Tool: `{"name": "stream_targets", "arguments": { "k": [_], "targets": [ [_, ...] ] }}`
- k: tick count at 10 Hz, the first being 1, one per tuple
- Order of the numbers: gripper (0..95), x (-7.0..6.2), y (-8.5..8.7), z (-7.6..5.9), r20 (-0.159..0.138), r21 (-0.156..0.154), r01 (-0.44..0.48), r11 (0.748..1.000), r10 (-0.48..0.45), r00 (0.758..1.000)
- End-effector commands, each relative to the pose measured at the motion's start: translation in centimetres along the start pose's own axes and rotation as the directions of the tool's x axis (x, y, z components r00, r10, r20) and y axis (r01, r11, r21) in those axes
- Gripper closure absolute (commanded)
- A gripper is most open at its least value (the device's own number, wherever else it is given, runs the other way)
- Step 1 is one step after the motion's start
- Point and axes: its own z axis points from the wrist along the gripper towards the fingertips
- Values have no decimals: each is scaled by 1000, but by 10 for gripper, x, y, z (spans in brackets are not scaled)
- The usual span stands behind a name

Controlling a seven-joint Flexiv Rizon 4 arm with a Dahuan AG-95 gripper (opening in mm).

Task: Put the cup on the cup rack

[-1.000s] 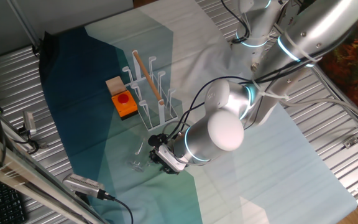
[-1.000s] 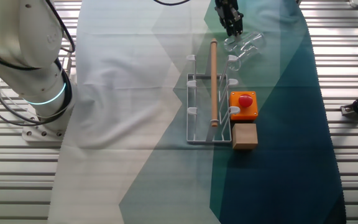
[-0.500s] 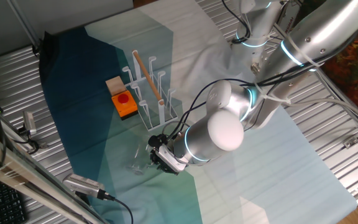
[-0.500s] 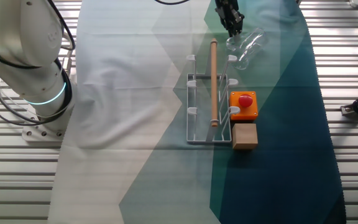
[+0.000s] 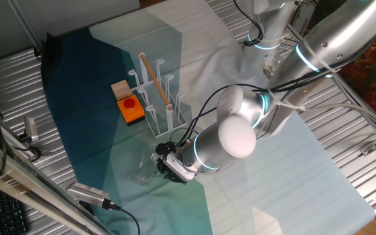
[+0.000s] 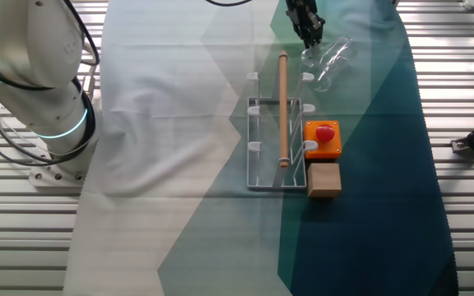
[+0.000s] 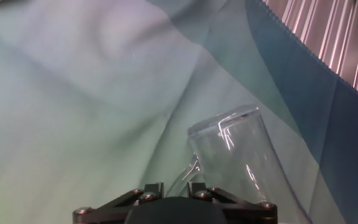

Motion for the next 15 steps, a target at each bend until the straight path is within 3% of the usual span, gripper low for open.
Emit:
{"name": "stream_targets", "arguments": {
  "k": [1,3,4,9,13,14,15],
  "targets": [
    [950,1,-1,-1,5,3,0,1000,0,1000],
    [950,1,-1,0,11,5,1,1000,-1,1000],
    [950,1,-1,-1,14,25,25,999,-25,1000],
    [950,-1,-2,-1,17,-5,40,999,-40,999],
    [950,-14,-2,-5,30,-28,149,988,-148,989],
    [760,-16,-2,-5,36,-34,162,986,-161,986],
    [760,-18,-2,-5,46,-37,189,981,-187,981]
  ]
}}
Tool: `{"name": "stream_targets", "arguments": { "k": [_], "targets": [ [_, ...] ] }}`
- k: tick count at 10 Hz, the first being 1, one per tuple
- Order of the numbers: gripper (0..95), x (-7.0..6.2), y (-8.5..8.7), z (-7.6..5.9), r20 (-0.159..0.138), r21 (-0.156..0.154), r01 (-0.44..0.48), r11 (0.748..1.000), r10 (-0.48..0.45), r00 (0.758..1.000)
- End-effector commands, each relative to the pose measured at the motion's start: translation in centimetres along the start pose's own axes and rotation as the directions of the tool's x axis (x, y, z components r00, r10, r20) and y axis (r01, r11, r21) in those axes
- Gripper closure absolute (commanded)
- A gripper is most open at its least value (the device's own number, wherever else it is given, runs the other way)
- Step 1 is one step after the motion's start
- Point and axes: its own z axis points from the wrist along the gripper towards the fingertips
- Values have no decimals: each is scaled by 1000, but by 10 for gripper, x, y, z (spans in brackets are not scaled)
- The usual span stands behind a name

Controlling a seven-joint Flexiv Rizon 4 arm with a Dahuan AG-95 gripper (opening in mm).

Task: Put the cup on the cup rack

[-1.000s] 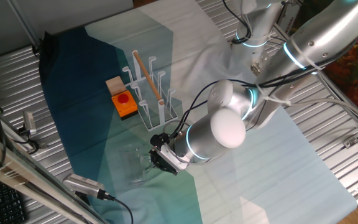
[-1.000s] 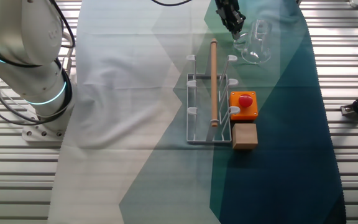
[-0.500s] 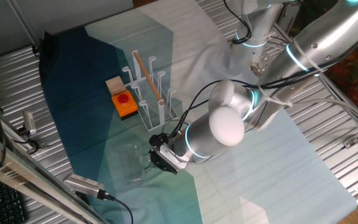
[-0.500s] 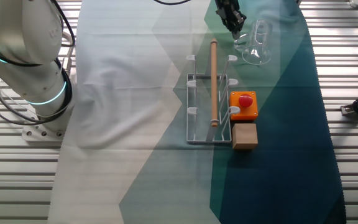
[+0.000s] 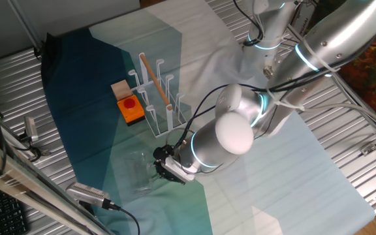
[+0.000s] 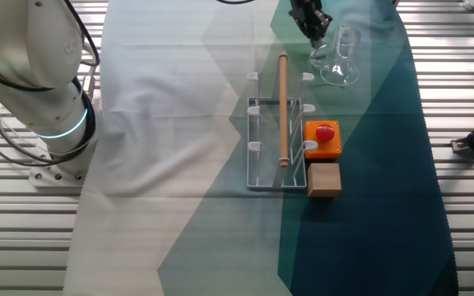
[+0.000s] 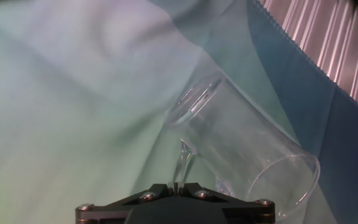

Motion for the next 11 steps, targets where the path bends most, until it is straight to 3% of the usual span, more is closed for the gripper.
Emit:
{"name": "stream_targets", "arguments": {
  "k": [1,11],
  "targets": [
    [760,-6,1,1,13,-8,63,998,-63,998],
    [760,-7,2,3,12,-10,160,987,-160,987]
  ]
}}
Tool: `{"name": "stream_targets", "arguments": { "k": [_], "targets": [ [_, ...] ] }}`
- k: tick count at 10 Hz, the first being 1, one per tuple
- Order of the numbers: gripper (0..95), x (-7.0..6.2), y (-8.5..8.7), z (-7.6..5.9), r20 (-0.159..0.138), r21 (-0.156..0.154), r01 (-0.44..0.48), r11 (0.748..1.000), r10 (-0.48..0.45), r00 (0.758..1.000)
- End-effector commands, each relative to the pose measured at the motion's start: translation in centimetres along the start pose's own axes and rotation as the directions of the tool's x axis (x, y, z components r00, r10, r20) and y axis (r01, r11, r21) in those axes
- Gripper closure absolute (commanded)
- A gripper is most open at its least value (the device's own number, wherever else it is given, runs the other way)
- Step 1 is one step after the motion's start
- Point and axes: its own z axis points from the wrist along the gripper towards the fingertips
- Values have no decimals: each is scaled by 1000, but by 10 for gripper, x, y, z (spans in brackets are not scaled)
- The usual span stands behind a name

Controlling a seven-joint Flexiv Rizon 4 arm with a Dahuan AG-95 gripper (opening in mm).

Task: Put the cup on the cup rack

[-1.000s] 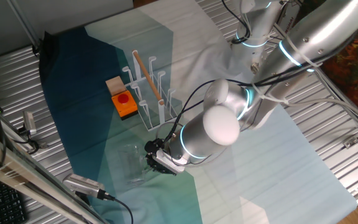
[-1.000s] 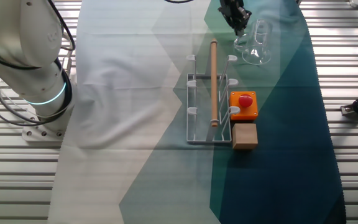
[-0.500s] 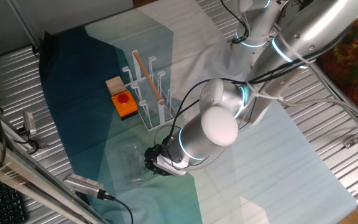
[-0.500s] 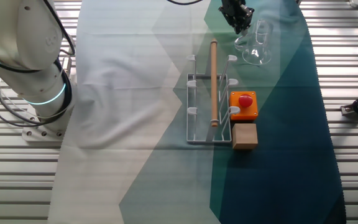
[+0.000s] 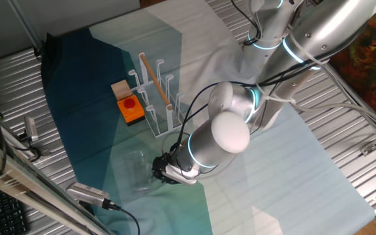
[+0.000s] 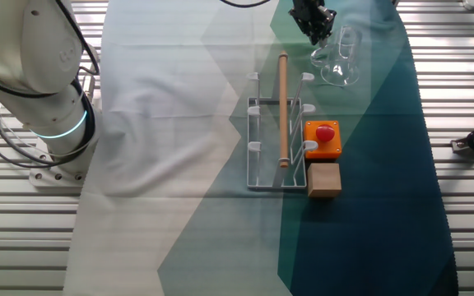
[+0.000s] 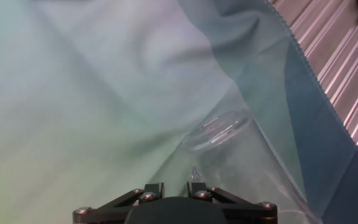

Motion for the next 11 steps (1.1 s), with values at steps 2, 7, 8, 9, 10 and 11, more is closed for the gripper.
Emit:
{"name": "stream_targets", "arguments": {
  "k": [2,7,8,9,10,11],
  "targets": [
    [760,6,-1,-4,-7,-12,30,999,-30,1000],
    [760,11,-2,-5,-11,-17,86,996,-86,996],
    [760,12,-1,-4,-12,-18,97,995,-97,995],
    [760,14,-1,-2,-9,-21,105,994,-105,994],
    [760,17,0,-1,-2,-24,104,994,-104,995],
    [760,18,0,1,3,-25,106,994,-106,994]
  ]
}}
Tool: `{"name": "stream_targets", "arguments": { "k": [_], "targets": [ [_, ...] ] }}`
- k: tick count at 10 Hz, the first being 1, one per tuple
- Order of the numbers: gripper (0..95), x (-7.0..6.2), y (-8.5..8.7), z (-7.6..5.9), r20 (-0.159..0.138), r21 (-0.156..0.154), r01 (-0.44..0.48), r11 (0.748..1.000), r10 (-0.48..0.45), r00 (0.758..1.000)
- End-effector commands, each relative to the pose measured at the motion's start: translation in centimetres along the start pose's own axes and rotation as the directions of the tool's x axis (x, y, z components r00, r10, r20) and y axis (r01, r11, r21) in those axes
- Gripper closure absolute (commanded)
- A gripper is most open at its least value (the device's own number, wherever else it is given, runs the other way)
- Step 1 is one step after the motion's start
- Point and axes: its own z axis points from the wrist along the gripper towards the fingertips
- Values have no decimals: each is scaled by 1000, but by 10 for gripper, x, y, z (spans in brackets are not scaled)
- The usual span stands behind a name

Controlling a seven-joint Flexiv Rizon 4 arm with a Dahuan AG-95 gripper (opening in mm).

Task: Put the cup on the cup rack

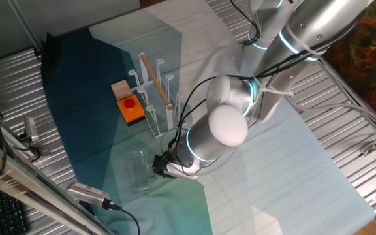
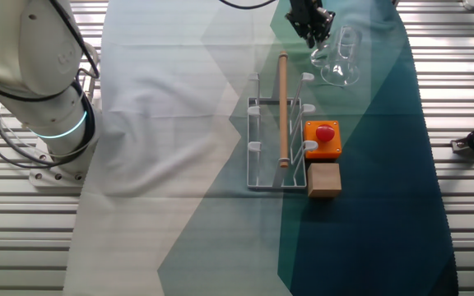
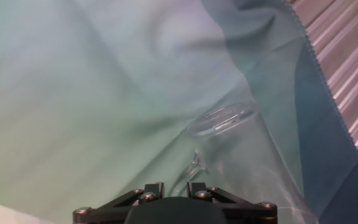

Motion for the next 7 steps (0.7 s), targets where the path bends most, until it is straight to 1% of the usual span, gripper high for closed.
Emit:
{"name": "stream_targets", "arguments": {
  "k": [1,3,6,7],
  "targets": [
    [760,2,-1,2,6,8,-2,1000,2,1000],
    [760,3,-1,2,3,11,-4,1000,4,1000],
    [760,3,-2,2,11,11,-12,1000,11,1000],
    [760,3,-2,4,17,8,-13,1000,13,1000]
  ]
}}
